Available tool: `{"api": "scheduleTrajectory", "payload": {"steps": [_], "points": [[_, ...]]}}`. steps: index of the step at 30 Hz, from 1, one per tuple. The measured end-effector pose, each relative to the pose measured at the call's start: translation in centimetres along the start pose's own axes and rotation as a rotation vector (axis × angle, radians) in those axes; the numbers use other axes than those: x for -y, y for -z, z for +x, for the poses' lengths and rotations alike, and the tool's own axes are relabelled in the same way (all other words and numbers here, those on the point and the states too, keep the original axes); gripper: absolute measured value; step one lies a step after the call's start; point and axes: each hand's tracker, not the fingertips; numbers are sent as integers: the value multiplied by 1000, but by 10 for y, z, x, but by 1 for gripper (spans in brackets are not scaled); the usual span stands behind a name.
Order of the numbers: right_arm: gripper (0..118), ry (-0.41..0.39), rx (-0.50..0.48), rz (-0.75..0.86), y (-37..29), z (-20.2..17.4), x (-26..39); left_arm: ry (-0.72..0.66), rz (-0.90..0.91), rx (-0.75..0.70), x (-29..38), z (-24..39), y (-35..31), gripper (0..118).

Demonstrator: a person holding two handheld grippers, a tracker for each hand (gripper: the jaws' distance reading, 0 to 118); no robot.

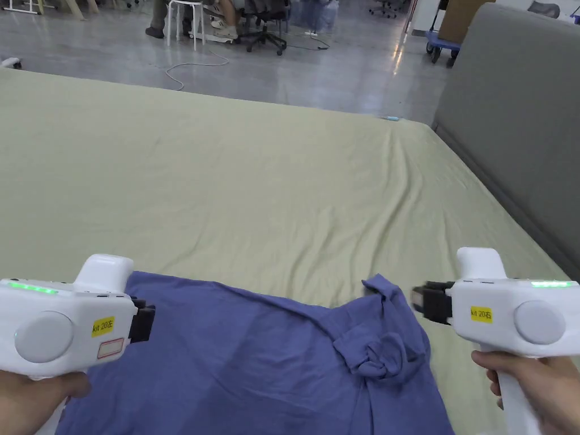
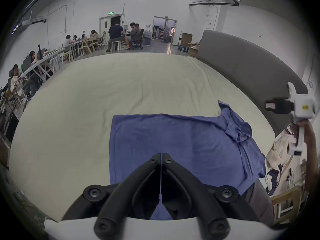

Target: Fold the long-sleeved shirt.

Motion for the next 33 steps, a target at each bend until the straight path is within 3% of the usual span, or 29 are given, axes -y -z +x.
{"api": "scheduleTrajectory", "payload": {"steps": [1,4,6,7,8,9,10,11,17,20,21,22,23,24,28,29,30,31,32,33], "points": [[0,-27,60,-10,0,-2,3,-11,-7,-9,-6,-4,10,0],[0,-7,-63,-77,9,0,16,-25,-7,-36,-30,-18,39,0],[0,11,-66,-90,13,-1,23,-39,-16,-71,-55,-34,70,0],[0,13,-70,-103,16,-1,28,-46,-24,-88,-67,-43,88,6],[0,16,-72,-113,17,-1,31,-52,-44,-99,-77,-54,105,29],[0,20,-73,-124,19,-1,35,-54,-78,-147,-88,-64,126,75],[0,22,-80,-140,21,-1,38,-64,-104,-161,-95,-74,145,101],[0,23,-89,-156,24,-3,40,-79,-129,-196,-98,-83,161,109],[0,0,-40,-243,48,8,32,-95,-302,-229,-89,-102,228,109],[0,-5,-14,-239,64,16,15,-69,-240,-263,-82,-90,227,107],[0,-5,-11,-236,70,17,7,-67,-249,-254,-85,-85,221,87],[0,-5,-7,-232,76,19,-2,-68,-226,-195,-88,-77,212,56],[0,-4,0,-227,86,28,-8,-62,-174,-176,-90,-68,202,8],[0,-6,7,-218,94,32,-18,-31,-160,-179,-91,-58,194,1],[0,14,22,-204,133,43,-55,19,-139,-128,-97,-39,169,1],[14,28,37,-214,145,45,-61,12,-130,-124,-99,-42,164,1],[47,36,45,-223,159,48,-67,13,-118,-121,-99,-39,158,1],[70,55,58,-250,175,53,-71,16,-109,-132,-98,-37,153,1],[82,63,71,-293,189,54,-74,22,-105,-139,-98,-36,148,1],[82,68,71,-344,204,53,-77,32,-103,-143,-97,-40,145,1]]}}
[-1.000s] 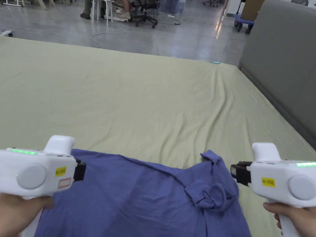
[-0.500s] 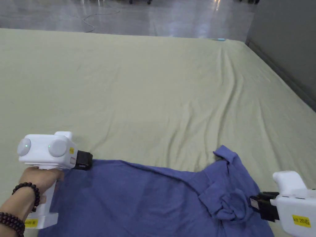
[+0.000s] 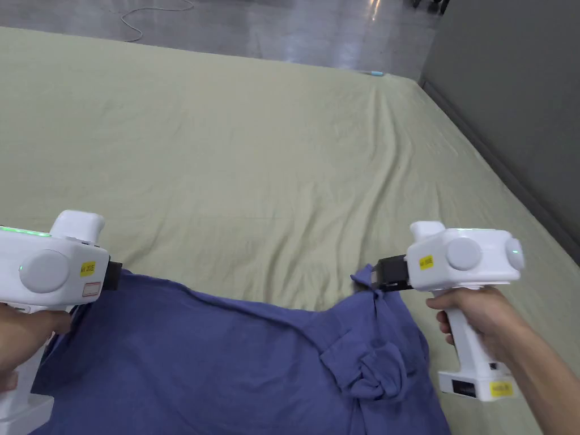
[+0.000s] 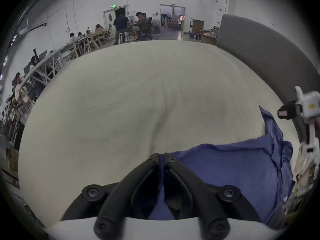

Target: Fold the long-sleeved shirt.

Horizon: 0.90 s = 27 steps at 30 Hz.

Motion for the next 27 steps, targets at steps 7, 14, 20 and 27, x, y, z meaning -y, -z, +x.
{"api": "scheduleTrajectory", "payload": {"steps": [7,14,20,27], "points": [[36,-36,19,-171,55,-34,11,6,12,-8,8,-2,-15,1],[6,5,-36,41,-24,-33,28,7,51,-6,12,-8,-48,1],[6,-21,-138,234,-144,-29,103,7,108,43,48,-20,-127,1],[6,-68,-210,190,-195,-21,221,-41,-9,114,140,-36,-179,1]]}}
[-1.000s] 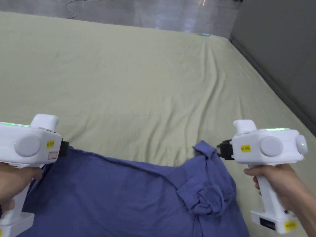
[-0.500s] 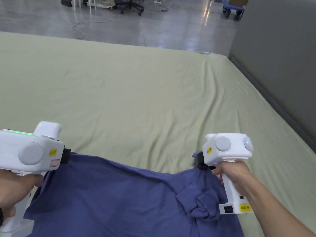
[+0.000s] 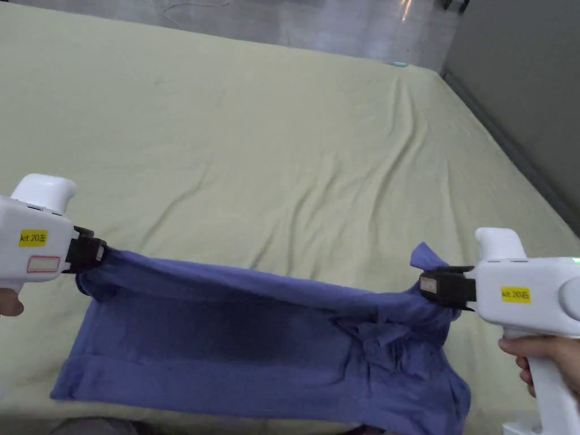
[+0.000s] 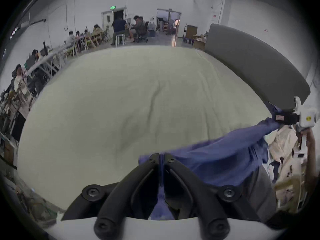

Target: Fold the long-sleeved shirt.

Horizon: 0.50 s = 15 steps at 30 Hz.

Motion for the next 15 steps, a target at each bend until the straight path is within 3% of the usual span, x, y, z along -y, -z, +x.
{"api": "scheduleTrajectory", "payload": {"steps": [2,6,9,11,12,13,15], "points": [[6,-38,-26,-77,-2,1,24,-6,-68,15,25,-5,2,1],[6,-150,17,-309,38,2,65,28,-259,39,64,-2,42,1],[7,-153,37,-408,75,-1,83,43,-297,22,79,5,73,1],[9,-127,27,-358,79,3,82,48,-285,10,81,6,80,1],[19,-82,22,-361,75,6,78,44,-279,9,79,5,77,2],[34,-69,18,-377,72,7,77,40,-280,10,77,7,73,10],[41,-136,52,-310,49,1,74,50,-258,3,72,10,59,16]]}}
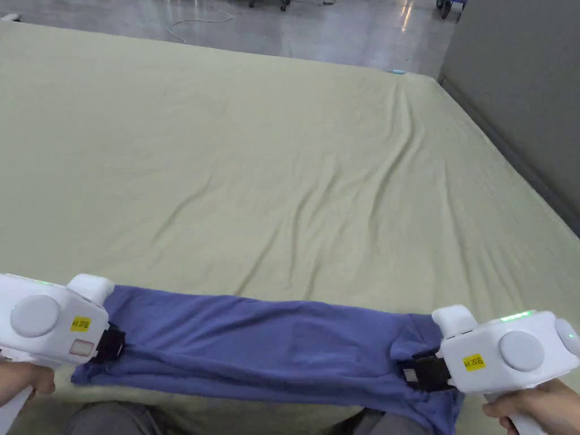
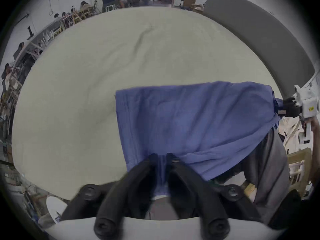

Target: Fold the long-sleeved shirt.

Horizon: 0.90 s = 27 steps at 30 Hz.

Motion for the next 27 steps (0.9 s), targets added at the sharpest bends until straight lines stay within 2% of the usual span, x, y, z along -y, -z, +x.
{"api": "scheduleTrajectory", "payload": {"steps": [1,2,3,4,8,9,10,11,12,14,17,18,21,24,27], "points": [[56,-18,24,27,-12,-2,0,10,26,1,0,0,-9,32],[76,-25,40,59,-27,-3,-1,18,72,7,-2,1,-21,69],[88,-29,53,103,-42,-4,-5,18,109,17,-5,2,-32,113],[88,-31,66,157,-56,-5,-10,19,153,24,-8,3,-42,118],[85,-41,162,329,-102,-23,-48,-34,316,36,-34,13,-77,117],[66,-45,182,364,-108,-29,-58,-43,343,23,-39,16,-81,99],[30,-56,191,380,-110,-35,-66,-28,369,13,-39,21,-81,54],[0,-61,192,386,-109,-41,-73,11,372,13,-41,26,-81,0],[0,-89,237,393,-108,-49,-80,16,355,-13,-42,29,-76,0],[0,-121,157,350,-107,-58,-87,8,359,-3,-42,28,-74,0],[0,-109,169,385,-109,-70,-87,-77,371,105,-36,12,-76,0],[0,-105,180,391,-111,-74,-88,-125,380,142,-35,1,-77,18],[0,-82,194,416,-116,-83,-80,-292,380,332,-25,-25,-78,115],[0,-13,139,461,-113,-90,-71,-422,378,515,-8,-64,-57,118],[0,27,84,479,-108,-101,-60,-516,309,607,6,-96,-27,118]]}}
